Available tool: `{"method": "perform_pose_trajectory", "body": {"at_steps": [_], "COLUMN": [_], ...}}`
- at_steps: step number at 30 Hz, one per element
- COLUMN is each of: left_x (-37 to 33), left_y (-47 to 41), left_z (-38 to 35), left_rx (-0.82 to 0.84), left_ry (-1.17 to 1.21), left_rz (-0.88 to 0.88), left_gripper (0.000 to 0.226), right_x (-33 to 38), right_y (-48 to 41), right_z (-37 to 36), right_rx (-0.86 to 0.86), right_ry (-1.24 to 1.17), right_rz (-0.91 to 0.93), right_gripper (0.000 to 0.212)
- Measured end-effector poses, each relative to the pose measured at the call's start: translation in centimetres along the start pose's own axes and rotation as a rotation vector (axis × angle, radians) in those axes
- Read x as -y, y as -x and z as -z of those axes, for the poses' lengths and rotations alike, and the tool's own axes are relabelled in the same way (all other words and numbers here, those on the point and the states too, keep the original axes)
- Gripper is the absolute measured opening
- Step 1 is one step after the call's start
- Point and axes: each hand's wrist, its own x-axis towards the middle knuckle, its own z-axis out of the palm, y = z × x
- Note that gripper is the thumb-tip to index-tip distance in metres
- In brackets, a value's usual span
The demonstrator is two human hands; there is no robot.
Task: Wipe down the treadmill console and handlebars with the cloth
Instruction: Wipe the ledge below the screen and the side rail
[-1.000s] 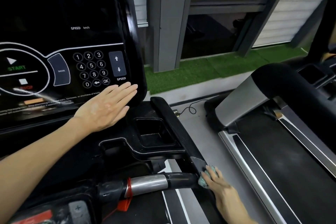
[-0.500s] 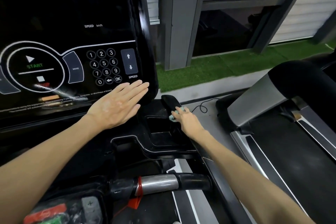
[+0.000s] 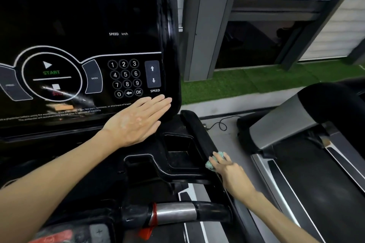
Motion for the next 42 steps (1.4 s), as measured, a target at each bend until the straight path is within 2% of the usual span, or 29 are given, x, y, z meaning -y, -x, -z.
{"method": "perform_pose_trajectory", "body": {"at_steps": [8, 13, 16, 21, 28, 29, 31, 34, 36, 37, 39, 42], "left_x": [0.2, 0.1, 0.1, -0.1, -0.1, -0.1, -0.1, -0.3, -1.3, -2.2, -4.1, -6.1], "left_y": [0.2, 0.1, 0.2, 0.2, 0.2, 0.3, 0.3, -0.1, -0.8, -1.4, -2.7, -3.8], "left_z": [-0.6, -0.4, -0.2, -0.2, -0.3, -0.2, 0.1, 1.0, 1.9, 2.8, 5.2, 7.6], "left_rx": [-0.009, -0.016, -0.033, -0.035, -0.015, -0.009, 0.003, -0.022, -0.091, -0.145, -0.197, -0.110], "left_ry": [-0.061, -0.100, -0.088, -0.081, -0.047, -0.045, -0.019, 0.038, 0.139, 0.269, 0.696, 1.264], "left_rz": [-0.004, -0.009, 0.001, 0.008, 0.015, 0.018, 0.022, 0.023, 0.036, 0.066, 0.228, 0.537], "left_gripper": [0.057, 0.057, 0.056, 0.056, 0.056, 0.056, 0.056, 0.055, 0.051, 0.048, 0.044, 0.055], "right_x": [1.4, 1.6, 1.4, 0.7, -1.5, -1.4, -0.6, 1.5, 2.9, 3.5, 4.8, 6.9], "right_y": [-14.3, -19.7, -18.0, -8.8, -2.1, -2.1, -2.0, -1.7, -1.6, -1.5, -1.2, -0.3], "right_z": [1.8, 2.3, 2.4, 2.0, 0.1, 0.8, 3.3, 8.0, 10.7, 11.9, 14.1, 16.8], "right_rx": [-0.109, -0.050, -0.089, -0.070, -0.086, -0.109, -0.159, -0.182, -0.125, -0.082, -0.014, 0.037], "right_ry": [0.003, -0.106, -0.127, 0.014, -0.117, -0.203, -0.541, -1.235, -1.634, -1.780, -1.960, -2.034], "right_rz": [0.039, 0.077, 0.083, 0.146, 0.182, 0.170, 0.079, -0.018, -0.075, -0.095, -0.050, 0.068], "right_gripper": [0.064, 0.048, 0.047, 0.077, 0.063, 0.057, 0.043, 0.026, 0.024, 0.027, 0.033, 0.037]}}
